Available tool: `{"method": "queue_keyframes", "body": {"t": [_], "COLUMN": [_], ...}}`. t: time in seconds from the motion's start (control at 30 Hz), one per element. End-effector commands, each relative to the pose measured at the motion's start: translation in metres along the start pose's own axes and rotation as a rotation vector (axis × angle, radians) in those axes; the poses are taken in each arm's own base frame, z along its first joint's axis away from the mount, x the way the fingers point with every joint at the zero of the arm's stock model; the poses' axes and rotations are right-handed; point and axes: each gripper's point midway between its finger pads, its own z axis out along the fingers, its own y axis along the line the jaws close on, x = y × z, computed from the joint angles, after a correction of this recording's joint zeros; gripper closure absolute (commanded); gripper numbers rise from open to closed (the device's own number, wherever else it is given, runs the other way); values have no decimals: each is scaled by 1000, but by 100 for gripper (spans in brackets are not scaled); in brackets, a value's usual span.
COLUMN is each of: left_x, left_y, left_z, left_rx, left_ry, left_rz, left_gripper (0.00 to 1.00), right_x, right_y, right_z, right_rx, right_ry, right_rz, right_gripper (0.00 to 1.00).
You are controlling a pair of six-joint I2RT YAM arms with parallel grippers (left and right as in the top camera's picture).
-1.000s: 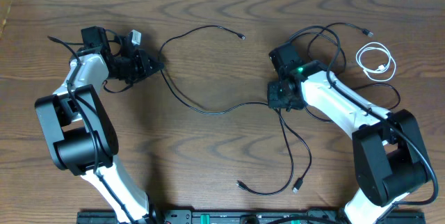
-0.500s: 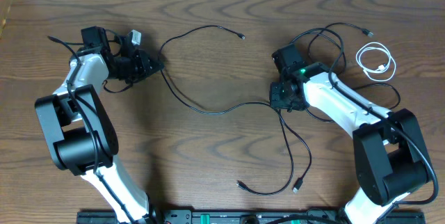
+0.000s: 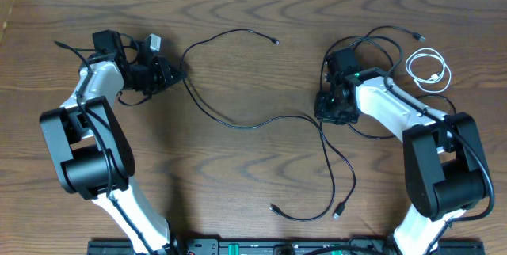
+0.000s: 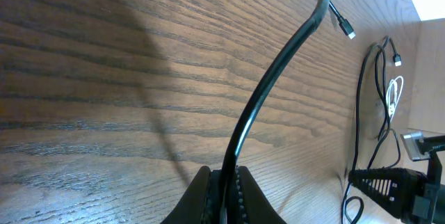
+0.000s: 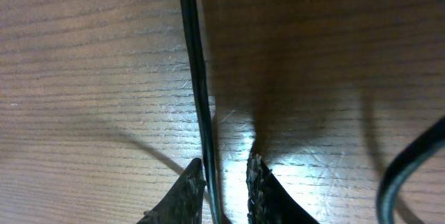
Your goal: Untangle cables
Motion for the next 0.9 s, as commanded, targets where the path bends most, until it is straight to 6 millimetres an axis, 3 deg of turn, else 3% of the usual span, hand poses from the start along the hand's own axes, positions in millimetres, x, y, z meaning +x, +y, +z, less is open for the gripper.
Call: {"method": "queue_keyframes", "body": {"t": [0.0,0.27,0.33,0.37,0.57,0.7,0.77,0.87], "left_x": [-2,-2,-2,-2,-2,-2,-2,-2], "left_y": [0,0,0,0,-1,-1,-1,-1], "left_z": [1,1,1,1,1,1,1,1], "left_rx": [5,5,5,5,6,6,6,6], "left_ry": [-1,-1,-1,-1,-1,-1,-1,-1], "left_rz": [5,5,5,5,5,5,5,5], "left_gripper": [91,92,91,91,91,91,91,91], "right_x": [5,7,6,6,1,-29,-59,-89], "right_y": [0,9,9,10,14,44,67,80], "right_z": [5,7,7,7,6,-10,-33,-63], "right_rx": [-8,-16,-17,-17,-40,-233,-380,-486], "right_ry": [23,17,15,15,-3,-69,-144,-214], "right_rz": [-9,-71,-71,-71,-71,-74,-93,-81], "right_gripper": [81,83,89,99,99,99,99,99]}}
